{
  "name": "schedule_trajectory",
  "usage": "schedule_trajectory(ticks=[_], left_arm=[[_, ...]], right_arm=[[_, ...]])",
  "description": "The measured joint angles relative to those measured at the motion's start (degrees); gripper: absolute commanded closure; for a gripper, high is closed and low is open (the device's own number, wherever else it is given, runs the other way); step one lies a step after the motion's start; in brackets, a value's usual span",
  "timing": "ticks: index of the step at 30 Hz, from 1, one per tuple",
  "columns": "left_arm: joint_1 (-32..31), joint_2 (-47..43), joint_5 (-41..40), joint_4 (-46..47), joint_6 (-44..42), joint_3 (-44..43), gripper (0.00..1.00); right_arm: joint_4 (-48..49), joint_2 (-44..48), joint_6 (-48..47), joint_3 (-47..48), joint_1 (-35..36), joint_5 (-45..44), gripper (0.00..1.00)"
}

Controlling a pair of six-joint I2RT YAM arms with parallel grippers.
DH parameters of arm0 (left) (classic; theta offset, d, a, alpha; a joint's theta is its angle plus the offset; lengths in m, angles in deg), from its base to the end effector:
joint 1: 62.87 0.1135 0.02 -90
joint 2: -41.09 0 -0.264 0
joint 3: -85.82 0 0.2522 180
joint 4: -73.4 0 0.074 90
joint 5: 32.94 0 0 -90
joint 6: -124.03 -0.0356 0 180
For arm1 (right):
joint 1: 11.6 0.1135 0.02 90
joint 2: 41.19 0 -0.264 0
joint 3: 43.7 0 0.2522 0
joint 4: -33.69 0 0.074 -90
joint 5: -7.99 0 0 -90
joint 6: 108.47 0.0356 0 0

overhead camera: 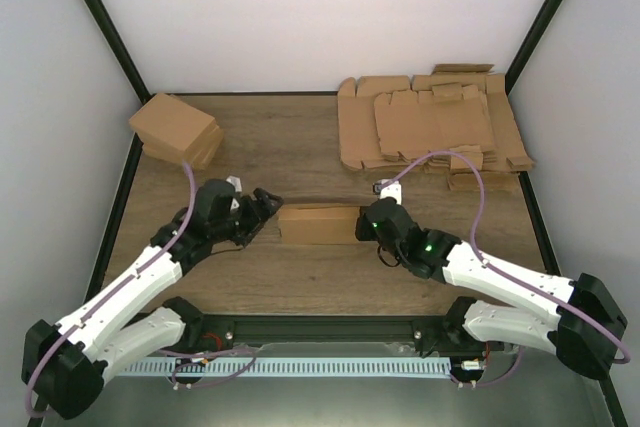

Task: Fold the paper box

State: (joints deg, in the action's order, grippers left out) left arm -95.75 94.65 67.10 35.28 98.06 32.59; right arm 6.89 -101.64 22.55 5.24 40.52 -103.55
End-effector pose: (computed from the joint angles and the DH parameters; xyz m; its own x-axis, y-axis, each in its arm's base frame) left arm 0.1653 -0.1142 0.2566 -0.8124 -0.5290 -0.2455 -0.1852 0.6332 -0.7515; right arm 0.1460 0.1664 0.2264 -0.6529 0.1549 -0.7414 -0.1706 0.9236 0.3433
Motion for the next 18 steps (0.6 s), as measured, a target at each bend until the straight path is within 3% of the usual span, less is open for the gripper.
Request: schedule_trajectory(ticks=[9,18], left_arm=[[2.6,-7.0,4.6,12.4,17.6,12.0,0.03],[3.0,-3.5,6.9,17.1,29.3,12.9,0.0]], right_arm=[[0.0,-0.1,0.0,0.0,0.0,0.0,0.99],[0.0,-0.2,0.0,0.1,0.0,0.0,0.99]])
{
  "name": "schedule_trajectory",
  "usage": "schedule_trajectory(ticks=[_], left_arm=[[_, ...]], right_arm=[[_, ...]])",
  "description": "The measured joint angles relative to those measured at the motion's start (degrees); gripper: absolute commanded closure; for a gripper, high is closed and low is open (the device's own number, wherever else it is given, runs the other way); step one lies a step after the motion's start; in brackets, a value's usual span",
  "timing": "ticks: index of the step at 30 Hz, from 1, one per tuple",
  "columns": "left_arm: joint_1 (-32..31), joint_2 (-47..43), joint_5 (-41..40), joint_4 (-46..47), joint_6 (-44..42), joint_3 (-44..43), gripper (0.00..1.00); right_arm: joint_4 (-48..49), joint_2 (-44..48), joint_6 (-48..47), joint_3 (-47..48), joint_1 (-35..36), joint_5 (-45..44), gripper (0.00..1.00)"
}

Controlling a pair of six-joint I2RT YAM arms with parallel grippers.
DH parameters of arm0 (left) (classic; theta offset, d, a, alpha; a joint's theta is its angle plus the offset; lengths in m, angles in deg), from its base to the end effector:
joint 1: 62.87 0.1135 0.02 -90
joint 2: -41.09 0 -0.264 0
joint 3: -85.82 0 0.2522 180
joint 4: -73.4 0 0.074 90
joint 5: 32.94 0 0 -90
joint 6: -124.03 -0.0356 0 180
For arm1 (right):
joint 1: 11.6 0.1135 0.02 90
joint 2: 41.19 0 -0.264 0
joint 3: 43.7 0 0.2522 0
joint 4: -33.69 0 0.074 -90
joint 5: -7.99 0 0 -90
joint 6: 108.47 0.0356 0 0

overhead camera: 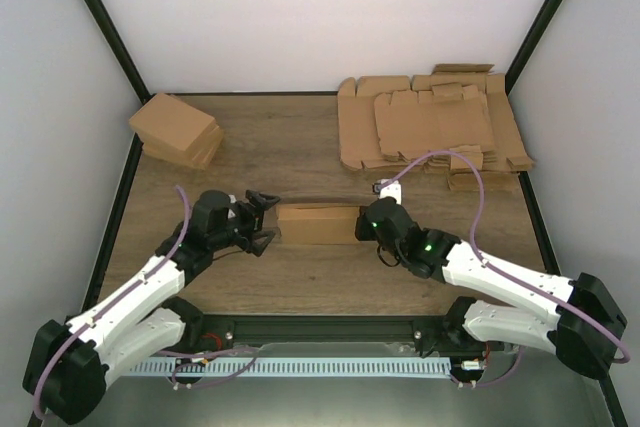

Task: Fold the paper box

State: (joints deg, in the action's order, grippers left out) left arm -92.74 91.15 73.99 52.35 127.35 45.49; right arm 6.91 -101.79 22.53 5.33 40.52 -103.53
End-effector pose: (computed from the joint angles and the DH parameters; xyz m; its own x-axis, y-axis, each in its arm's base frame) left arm 0.1613 -0.1046 0.2180 -0.6665 -0.7186 0.1985 -0.4832 0.2136 -0.8491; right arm 0.1463 0.1668 0.2265 -0.6534 0.1541 -0.7412 -0.1709 0.9238 0.3427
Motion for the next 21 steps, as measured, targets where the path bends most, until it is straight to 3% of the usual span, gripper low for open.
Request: schedule_trajectory(ticks=[15,21], left_arm=[[0.0,3.5,2.9,2.2,7.5,-1.2,0.04],[0.0,3.9,2.9,2.4,8.5,-1.5,0.0]], right_arm=[[0.2,-1.0,0.0,0.6,0.0,0.0,0.99],[0.4,-1.2,-0.1,0.6,0.0,0.0,0.99]])
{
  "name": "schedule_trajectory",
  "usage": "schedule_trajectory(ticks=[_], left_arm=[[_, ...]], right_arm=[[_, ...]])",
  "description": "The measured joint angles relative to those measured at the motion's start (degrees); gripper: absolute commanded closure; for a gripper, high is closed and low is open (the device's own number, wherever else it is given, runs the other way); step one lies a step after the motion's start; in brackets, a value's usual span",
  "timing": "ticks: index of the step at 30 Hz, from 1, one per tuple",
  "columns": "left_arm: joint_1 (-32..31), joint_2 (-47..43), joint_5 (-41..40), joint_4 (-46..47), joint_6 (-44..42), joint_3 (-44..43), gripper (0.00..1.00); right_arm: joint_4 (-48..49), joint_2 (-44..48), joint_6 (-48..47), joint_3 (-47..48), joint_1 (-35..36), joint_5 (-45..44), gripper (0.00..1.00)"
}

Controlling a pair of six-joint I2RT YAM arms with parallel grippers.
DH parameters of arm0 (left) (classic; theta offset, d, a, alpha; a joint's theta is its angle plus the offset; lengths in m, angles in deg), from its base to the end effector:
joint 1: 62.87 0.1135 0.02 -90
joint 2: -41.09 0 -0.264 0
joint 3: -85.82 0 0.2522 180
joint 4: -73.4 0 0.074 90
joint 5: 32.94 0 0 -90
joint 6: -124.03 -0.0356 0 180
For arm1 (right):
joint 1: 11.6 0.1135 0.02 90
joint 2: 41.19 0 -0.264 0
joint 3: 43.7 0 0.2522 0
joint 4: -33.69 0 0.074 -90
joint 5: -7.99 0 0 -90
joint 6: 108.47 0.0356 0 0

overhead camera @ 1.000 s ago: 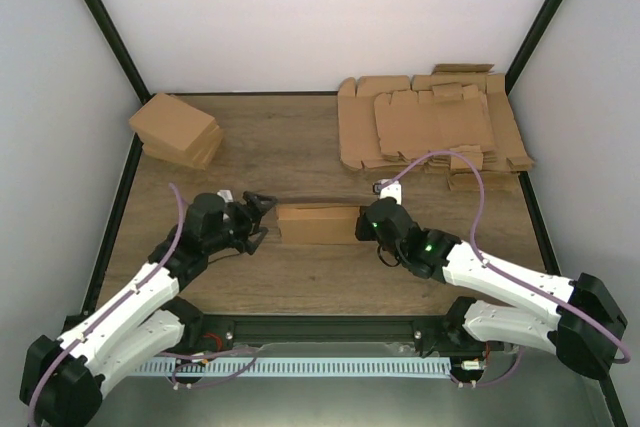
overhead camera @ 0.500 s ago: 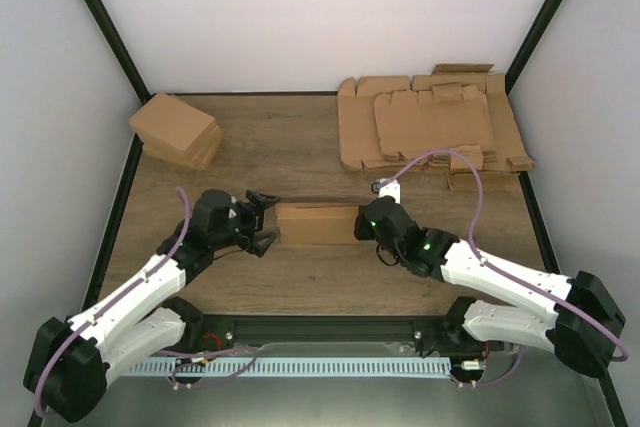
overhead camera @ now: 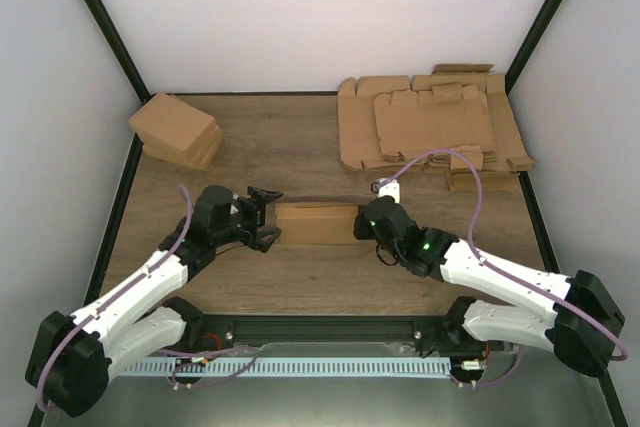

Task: Fold the paper box

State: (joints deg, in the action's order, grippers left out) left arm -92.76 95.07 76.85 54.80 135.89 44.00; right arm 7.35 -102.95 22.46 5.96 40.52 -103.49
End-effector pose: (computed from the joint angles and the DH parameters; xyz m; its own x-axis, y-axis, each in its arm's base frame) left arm 0.1706 -0.1119 0.2189 -0.6146 -0.7089 0.3461 -0.5822 0.1116 -0.8054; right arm 0.1488 0.1701 0.2266 -0.6542 0.1519 -0.7409 -0.1718 0.9242 0.3412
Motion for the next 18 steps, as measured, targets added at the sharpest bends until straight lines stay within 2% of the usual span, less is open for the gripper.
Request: schedule_trajectory(ticks=[18], left_arm=[[-0.3,1.7,0.4,2.3,1.2,0.0,0.0]], right_arm=[[0.0,0.0,-0.3,0.0,0.0,0.0,0.99]])
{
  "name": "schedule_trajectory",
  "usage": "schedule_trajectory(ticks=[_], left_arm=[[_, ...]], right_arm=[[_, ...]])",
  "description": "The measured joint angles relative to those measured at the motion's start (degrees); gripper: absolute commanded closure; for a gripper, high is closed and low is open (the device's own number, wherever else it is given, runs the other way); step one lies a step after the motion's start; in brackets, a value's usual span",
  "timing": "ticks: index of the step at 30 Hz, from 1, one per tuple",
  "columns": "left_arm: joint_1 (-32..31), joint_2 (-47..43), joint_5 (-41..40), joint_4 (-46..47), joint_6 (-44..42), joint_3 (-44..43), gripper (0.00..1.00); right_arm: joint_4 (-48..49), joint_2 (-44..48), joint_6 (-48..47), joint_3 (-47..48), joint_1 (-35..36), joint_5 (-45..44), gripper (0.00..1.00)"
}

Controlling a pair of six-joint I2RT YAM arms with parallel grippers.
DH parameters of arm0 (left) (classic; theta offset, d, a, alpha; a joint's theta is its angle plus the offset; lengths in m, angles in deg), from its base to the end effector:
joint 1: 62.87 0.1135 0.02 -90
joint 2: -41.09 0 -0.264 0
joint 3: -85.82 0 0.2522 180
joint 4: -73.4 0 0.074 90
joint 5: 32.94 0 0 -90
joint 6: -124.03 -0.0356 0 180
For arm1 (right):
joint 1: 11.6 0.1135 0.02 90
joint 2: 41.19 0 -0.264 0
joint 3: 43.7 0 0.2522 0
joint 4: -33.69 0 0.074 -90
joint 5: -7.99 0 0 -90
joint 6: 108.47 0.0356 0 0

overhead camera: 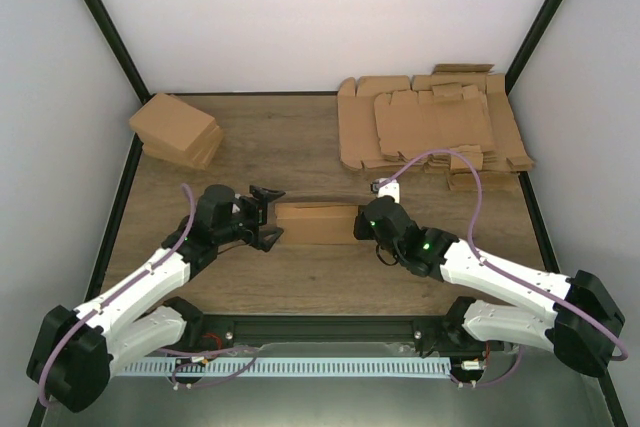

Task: Fold the paper box

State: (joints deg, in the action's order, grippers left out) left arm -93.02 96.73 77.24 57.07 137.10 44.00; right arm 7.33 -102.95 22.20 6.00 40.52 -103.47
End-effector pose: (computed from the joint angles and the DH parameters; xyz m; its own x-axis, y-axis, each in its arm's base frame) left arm 0.1744 -0.1155 0.2172 -0.6123 -0.7017 0.3643 -0.5880 0.0961 -0.8031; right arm 0.1488 0.1701 0.2268 -0.6534 0.1478 -0.7424 -0.1750 0.9247 0.3382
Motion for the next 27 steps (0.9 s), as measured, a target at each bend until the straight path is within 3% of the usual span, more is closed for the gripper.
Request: schedule_trajectory(ticks=[13,27], left_arm=[[-0.3,0.4,-0.6,-0.1,0.6,0.0,0.17],[-0.5,0.4,-1.8,-0.2,2.2,0.0,0.55]], right_arm=[[0.0,0.0,-0.2,0.0,0.0,0.0,0.99],[0.1,0.0,-0.2,0.0,0.0,0.4,0.99]])
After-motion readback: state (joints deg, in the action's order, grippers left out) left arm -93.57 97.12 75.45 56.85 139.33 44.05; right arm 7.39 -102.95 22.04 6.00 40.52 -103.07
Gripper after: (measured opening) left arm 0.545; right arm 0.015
